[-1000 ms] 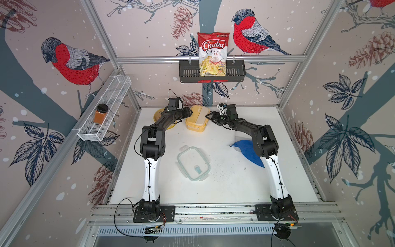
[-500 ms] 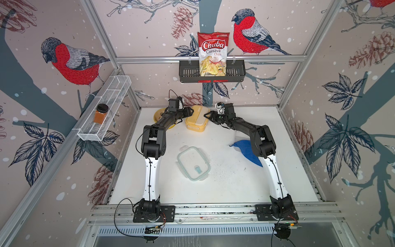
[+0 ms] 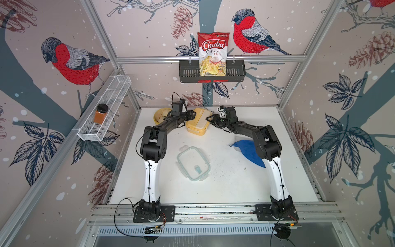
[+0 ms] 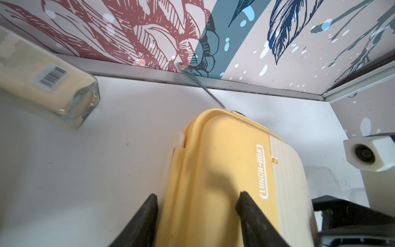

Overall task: Wipe the insides of the lunch boxes
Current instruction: Move the lunch box to the center of the board.

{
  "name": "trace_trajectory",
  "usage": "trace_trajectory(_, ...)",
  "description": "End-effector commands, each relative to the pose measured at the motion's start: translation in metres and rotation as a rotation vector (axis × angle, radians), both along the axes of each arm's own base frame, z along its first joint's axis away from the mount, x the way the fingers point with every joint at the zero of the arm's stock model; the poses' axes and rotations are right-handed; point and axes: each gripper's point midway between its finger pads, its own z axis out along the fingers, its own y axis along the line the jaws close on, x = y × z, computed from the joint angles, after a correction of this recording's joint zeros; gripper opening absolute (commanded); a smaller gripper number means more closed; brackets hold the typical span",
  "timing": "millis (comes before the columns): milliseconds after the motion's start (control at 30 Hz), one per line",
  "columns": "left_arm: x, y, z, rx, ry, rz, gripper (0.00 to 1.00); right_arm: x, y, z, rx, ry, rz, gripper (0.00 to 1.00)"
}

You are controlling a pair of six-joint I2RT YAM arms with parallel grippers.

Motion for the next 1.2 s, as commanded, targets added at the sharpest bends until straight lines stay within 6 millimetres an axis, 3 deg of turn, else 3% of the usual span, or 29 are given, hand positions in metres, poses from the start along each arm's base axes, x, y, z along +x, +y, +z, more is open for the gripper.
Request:
trace_trajectory(0, -0.053, -0.027, -0.037, -0.003, 0.210, -0.106, 0.58, -0.032, 0.019, 0.013, 0.015, -0.052, 0.113, 0.50)
trace_trajectory(133, -0.068, -0.044, -0.030, -0.010, 0.197, -0.137, 0.58, -0.051, 0.009, 0.018, -0.020, -0.050, 0.080, 0.51)
trace_trajectory(300, -0.081, -0.063, -0.030, -0.013, 0.196, -0.175, 0.58, -0.090, -0.009, 0.005, -0.056, 0.013, 0.056, 0.51)
trace_trajectory(467, -0.088, -0.080, -0.037, -0.023, 0.210, -0.210, 0.58, -0.121, -0.026, 0.021, -0.017, -0.005, -0.022, 0.52)
trace_trajectory(667, -0.097, -0.108, -0.033, -0.038, 0.191, -0.266, 0.57, -0.158, -0.029, 0.022, -0.046, 0.005, -0.055, 0.54)
trace_trajectory(867, -0.109, -0.126, -0.026, -0.074, 0.173, -0.316, 0.57, -0.182, -0.037, 0.025, -0.100, 0.002, -0.072, 0.57)
trace_trajectory(1033, -0.108, -0.133, -0.015, -0.079, 0.143, -0.331, 0.58, -0.199, -0.034, 0.020, -0.132, 0.028, -0.048, 0.63)
trace_trajectory(1167, -0.101, -0.126, -0.007, -0.022, 0.116, -0.307, 0.59, -0.217, -0.029, 0.006, -0.174, 0.064, -0.008, 0.68)
